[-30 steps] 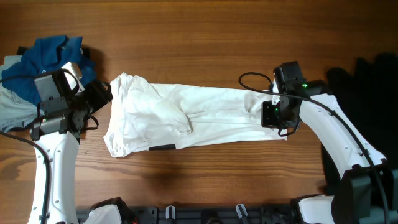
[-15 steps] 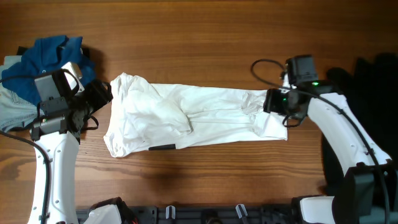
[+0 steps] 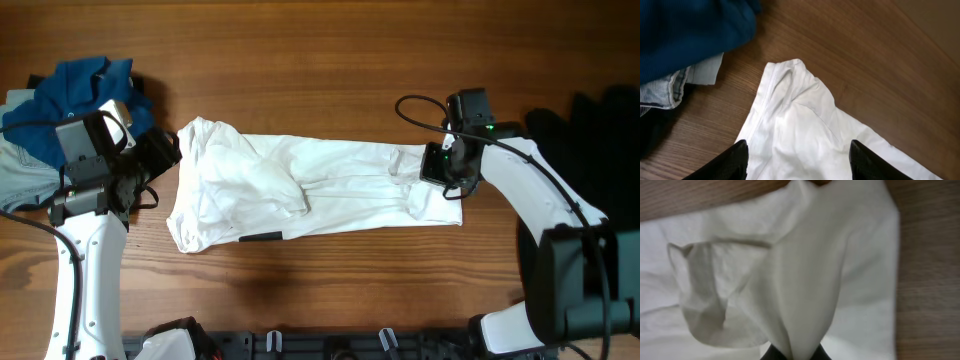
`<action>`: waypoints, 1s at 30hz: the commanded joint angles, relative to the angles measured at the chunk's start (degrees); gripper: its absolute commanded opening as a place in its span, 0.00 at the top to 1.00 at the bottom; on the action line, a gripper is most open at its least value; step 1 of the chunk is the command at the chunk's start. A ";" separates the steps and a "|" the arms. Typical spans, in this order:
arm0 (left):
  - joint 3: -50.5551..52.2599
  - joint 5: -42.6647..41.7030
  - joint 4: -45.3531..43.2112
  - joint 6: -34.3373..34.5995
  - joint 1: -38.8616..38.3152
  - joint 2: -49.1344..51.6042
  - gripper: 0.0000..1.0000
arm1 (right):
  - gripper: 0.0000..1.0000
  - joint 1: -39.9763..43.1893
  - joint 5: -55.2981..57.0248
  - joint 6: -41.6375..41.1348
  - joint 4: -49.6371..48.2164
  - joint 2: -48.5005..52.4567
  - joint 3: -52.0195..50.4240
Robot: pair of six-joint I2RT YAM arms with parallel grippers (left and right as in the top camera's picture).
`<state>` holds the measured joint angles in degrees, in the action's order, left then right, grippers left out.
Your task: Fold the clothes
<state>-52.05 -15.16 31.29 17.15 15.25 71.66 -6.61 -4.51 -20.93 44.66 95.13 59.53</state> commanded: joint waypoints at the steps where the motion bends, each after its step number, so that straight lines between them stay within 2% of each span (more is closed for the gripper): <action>1: 0.20 -0.87 -0.20 -0.68 -0.35 -0.61 0.35 | 0.96 -0.13 9.40 4.70 3.69 -7.21 2.89; 5: 0.20 -0.87 -0.26 -0.66 -0.35 -0.61 0.35 | 0.96 -0.13 9.38 7.45 5.05 -9.75 2.89; 9: 0.20 -0.87 -0.24 -0.66 -0.35 -0.61 0.35 | 0.96 -0.28 3.23 8.96 3.41 -9.73 2.89; 12: 0.20 -0.87 -0.20 -0.66 -0.35 -0.61 0.35 | 0.96 -0.96 -0.17 9.18 1.09 -9.14 2.82; 18: 0.20 -0.90 -0.17 -0.66 -0.35 -0.61 0.35 | 0.96 -4.85 -0.66 9.25 2.54 -5.66 2.82; 19: 0.20 -0.87 -0.17 -0.66 -0.37 -0.61 0.35 | 0.50 -5.51 0.09 9.62 2.60 -5.29 2.82; 20: 0.20 -0.90 -0.17 -0.66 -0.37 -0.61 0.35 | 0.33 -5.49 0.46 8.41 2.60 -5.31 2.82; 21: 0.20 -0.90 -0.17 -0.66 -0.37 -0.61 0.35 | 0.30 -5.38 0.61 7.76 2.73 -5.35 2.82; 25: 0.20 -0.90 -0.15 -0.66 -0.35 -0.61 0.35 | 0.32 -5.03 1.66 7.02 5.92 -5.35 2.82; 30: 0.20 -0.87 -0.22 -0.66 -0.35 -0.61 0.34 | 0.46 -5.51 1.66 5.95 6.64 -5.33 0.39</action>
<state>-52.05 -15.16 31.29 17.15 15.25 71.66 -11.84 -3.79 -13.58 52.29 89.10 61.34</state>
